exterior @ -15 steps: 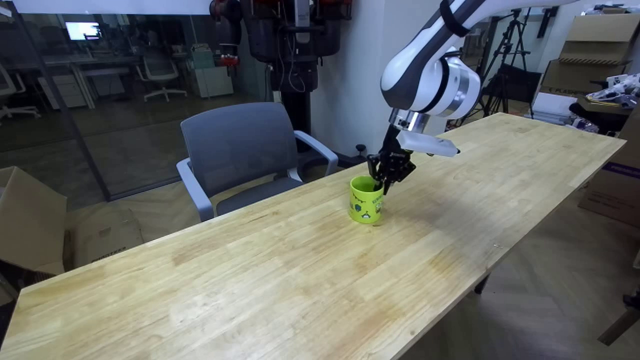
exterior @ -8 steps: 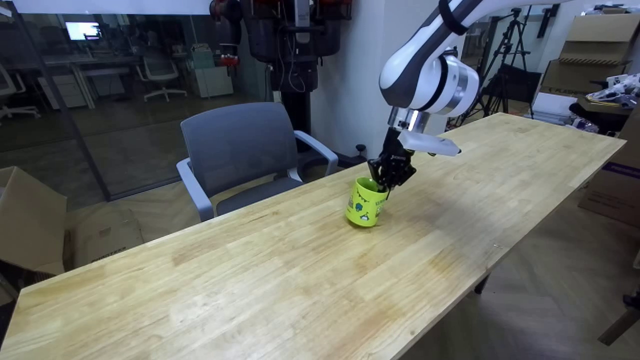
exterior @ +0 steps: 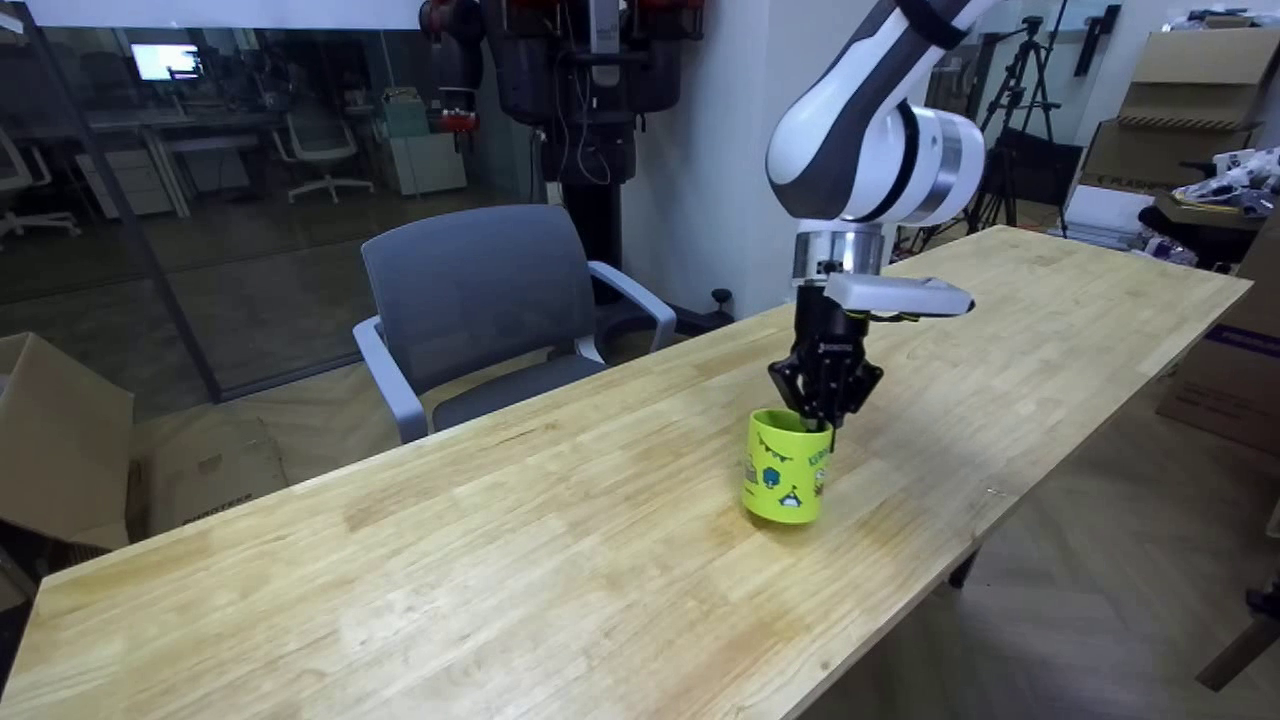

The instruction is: Move the yellow mug forward

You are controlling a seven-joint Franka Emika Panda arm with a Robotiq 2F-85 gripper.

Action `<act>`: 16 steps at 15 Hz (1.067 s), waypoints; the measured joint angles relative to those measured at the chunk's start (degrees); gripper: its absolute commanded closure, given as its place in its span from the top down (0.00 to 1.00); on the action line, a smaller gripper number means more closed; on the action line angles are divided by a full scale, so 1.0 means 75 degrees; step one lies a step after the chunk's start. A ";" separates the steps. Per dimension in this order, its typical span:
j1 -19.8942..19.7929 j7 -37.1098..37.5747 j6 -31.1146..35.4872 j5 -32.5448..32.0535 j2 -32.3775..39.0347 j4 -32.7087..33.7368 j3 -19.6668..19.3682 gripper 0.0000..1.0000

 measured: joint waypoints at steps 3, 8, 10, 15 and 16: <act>0.0600 0.0987 0.0312 -0.0505 -0.0523 -0.0811 -0.0585 0.03; 0.1514 0.2823 0.0851 -0.1954 -0.1023 -0.1624 -0.1572 0.03; 0.1839 0.3552 0.1114 -0.2473 -0.1111 -0.1811 -0.1895 0.03; 0.2503 0.5077 0.2721 -0.3579 -0.1195 -0.2354 -0.2600 0.03; 0.2611 0.5371 0.3209 -0.3743 -0.1189 -0.2493 -0.2758 0.03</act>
